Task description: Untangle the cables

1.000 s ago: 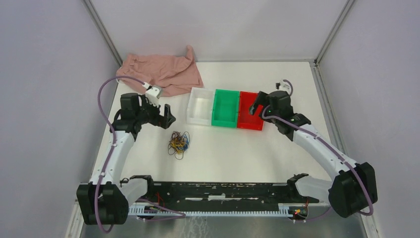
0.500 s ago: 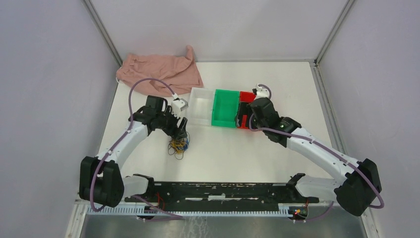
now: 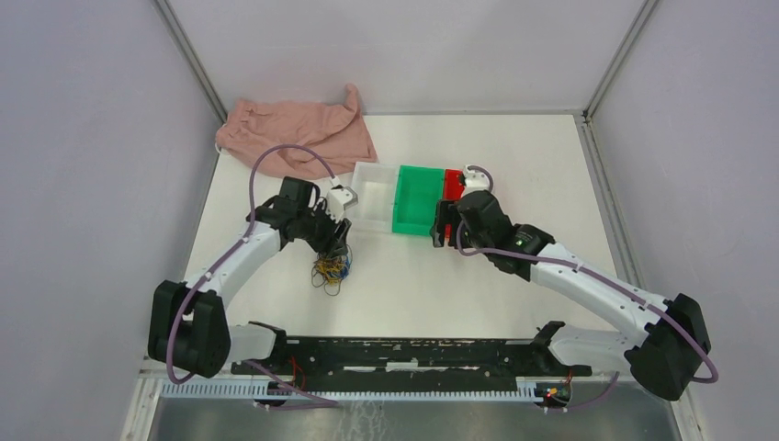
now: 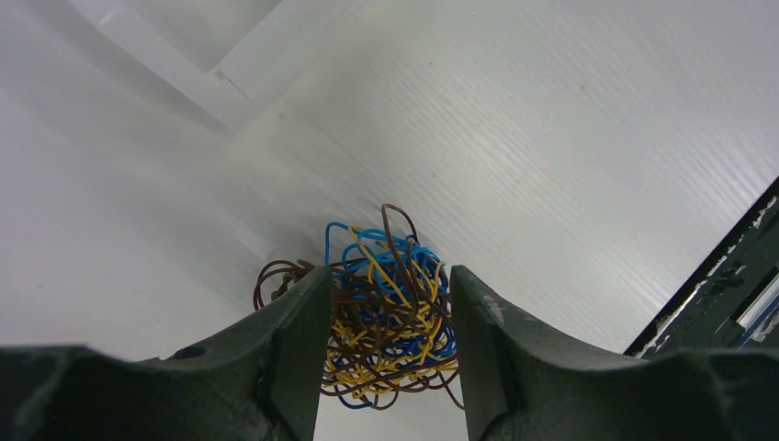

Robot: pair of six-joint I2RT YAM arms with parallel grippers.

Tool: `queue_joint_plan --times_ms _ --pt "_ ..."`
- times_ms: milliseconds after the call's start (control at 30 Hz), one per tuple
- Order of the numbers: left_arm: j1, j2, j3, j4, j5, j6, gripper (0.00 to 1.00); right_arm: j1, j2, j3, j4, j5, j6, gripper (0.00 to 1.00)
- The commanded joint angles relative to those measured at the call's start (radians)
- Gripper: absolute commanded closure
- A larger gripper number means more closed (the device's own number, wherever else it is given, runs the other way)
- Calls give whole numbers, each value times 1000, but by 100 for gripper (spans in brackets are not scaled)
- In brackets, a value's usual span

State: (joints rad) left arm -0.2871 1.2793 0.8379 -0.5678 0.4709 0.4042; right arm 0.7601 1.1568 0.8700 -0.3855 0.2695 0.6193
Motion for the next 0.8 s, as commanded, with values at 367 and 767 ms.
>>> queue_joint_plan --times_ms 367,767 --pt "-16 96 35 63 4 52 73 32 -53 -1 -14 12 -17 33" --pt "-56 -50 154 -31 69 -35 97 83 -28 -18 105 -45 -80 20"
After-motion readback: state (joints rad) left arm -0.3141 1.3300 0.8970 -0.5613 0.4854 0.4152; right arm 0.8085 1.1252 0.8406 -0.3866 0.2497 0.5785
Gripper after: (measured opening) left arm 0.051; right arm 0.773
